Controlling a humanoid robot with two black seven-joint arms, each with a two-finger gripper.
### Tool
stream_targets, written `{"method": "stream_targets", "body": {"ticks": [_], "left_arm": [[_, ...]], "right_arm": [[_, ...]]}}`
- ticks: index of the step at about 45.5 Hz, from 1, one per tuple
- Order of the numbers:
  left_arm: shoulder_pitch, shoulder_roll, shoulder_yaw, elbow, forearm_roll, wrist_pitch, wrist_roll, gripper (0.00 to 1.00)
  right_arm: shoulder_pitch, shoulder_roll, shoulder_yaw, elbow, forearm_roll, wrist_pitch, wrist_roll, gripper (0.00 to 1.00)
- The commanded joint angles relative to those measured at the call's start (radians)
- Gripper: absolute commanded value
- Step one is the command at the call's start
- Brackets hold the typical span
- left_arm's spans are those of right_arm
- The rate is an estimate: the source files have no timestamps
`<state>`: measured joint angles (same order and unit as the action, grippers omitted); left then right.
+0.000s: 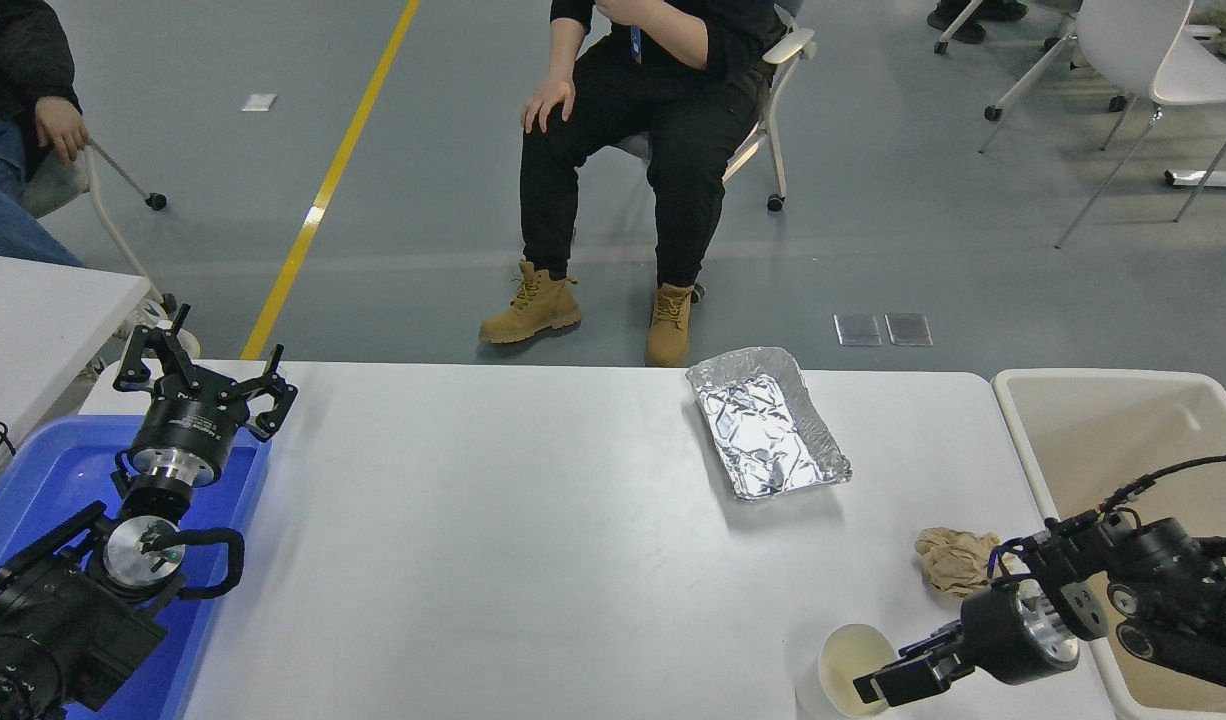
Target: Clean the table surface
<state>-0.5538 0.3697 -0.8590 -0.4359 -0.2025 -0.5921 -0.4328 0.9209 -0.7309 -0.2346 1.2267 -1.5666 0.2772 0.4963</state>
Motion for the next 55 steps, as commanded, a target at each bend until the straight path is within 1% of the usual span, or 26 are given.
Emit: {"method": "stream_targets", "body": {"ticks": [1,2,3,4,34,44,55], "left_arm": [[0.0,0.0,0.0,-0.001,0.0,0.0,0.0,1.0],[0.0,0.0,0.0,0.0,0.0,0.0,0.0,1.0],[0.0,0.0,0.0,0.0,0.0,0.0,0.0,1.0],[0.0,0.0,0.0,0.0,0.0,0.0,0.0,1.0],[0.0,0.0,0.0,0.0,0.0,0.0,0.0,1.0],[0.0,0.0,0.0,0.0,0.0,-0.002,0.0,1.0],[0.0,0.0,0.0,0.0,0.0,0.0,-0.001,1.0]], "right_arm": [[-0.008,0.001,-0.003,-0.019,-0.006,-0.035,0.005,0.29],[-0.008,0.001,-0.003,-0.022,-0.004,-0.035,0.005,0.19],[-0.008,0.001,-0.005,-0.023,-0.006,-0.033,0.005,0.07],[-0.007,0.001,-0.003,-0.026,-0.006,-0.033,0.005,0.0],[0.021,-0.002,0.012,-0.027,-0.003,-0.035,0.025,0.0],[0.118,-0.01,0.031,-0.027,0.017,-0.041,0.05,0.0],[0.22,-0.008,0.089,-0.029,0.184,-0.047,0.053,0.0]]}}
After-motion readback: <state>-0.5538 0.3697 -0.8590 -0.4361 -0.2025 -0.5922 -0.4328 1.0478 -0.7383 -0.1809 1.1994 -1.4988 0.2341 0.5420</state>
